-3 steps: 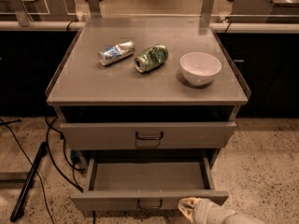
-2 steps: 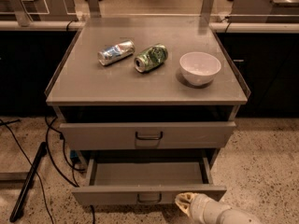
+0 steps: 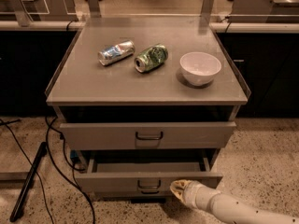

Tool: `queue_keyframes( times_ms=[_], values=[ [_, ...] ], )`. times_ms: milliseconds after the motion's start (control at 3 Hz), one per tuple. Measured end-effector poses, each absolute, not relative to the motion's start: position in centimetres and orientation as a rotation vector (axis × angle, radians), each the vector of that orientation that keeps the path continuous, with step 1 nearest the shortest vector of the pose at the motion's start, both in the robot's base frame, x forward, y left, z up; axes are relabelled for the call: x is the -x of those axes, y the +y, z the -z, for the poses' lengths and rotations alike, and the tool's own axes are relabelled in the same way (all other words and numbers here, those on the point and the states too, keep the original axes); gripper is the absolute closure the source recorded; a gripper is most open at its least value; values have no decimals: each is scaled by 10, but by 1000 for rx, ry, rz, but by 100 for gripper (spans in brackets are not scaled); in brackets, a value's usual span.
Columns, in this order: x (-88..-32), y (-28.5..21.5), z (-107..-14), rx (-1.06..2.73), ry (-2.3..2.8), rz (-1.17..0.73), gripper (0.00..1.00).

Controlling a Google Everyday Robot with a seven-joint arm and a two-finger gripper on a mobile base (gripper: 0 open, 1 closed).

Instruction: Close middle drawer

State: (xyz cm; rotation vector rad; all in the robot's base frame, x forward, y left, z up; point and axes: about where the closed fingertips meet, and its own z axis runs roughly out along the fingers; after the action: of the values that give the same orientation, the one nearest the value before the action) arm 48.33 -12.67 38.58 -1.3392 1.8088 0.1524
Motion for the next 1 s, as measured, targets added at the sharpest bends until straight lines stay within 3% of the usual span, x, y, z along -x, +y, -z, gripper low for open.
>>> queue_keyframes(
  times_ms=[1000],
  values=[
    [-558,-126,-378,1328,1794,-91,100]
  ],
)
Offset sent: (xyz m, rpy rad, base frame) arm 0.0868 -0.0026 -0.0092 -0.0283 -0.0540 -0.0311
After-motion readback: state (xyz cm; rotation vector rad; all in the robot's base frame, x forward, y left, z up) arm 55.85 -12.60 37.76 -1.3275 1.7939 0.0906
